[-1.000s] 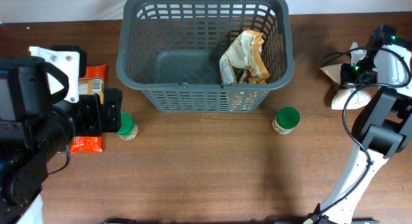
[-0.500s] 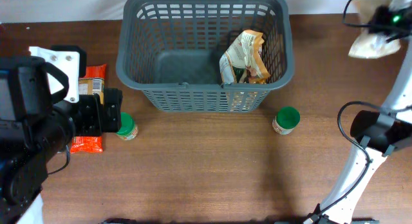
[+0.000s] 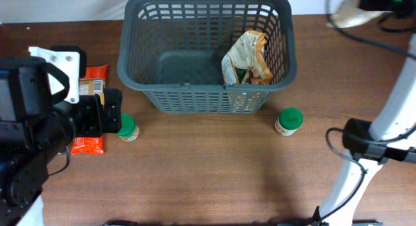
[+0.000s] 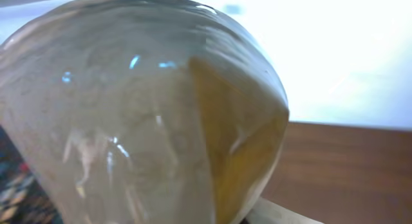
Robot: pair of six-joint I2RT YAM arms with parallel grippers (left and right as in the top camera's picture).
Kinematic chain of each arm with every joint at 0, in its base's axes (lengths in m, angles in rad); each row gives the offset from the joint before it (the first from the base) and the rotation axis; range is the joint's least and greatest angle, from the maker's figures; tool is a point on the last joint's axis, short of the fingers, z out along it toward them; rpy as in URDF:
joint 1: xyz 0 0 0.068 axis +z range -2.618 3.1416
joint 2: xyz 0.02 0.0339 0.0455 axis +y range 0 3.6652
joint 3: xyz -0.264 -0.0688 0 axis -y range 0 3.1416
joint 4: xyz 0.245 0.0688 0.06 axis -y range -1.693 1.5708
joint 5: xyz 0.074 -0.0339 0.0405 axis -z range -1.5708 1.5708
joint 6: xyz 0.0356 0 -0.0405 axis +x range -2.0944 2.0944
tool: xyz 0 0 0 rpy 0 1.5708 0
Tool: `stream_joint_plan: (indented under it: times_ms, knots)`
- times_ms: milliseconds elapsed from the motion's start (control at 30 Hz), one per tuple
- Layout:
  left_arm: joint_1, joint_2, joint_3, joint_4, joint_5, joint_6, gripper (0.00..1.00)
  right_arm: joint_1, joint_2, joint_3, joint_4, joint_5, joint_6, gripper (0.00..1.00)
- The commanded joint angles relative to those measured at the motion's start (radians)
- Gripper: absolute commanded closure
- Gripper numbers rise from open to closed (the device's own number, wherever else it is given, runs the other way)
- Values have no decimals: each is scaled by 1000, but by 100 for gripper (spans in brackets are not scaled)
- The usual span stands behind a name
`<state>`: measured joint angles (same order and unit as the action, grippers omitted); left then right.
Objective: Pack container
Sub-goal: 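Carry the white paper bag into the basket and release it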
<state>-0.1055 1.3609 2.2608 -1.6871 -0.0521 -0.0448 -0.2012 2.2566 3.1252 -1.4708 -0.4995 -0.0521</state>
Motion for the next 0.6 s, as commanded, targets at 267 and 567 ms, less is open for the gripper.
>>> stream_joint_plan:
  times_ms: [267,567]
  knots:
    - [-3,4,-3,0,-106,16,1,361,-75,4,-9,72,-21,96]
    - [-3,4,-3,0,-132,16,1,558,-69,-23,-135,494,-74,96]
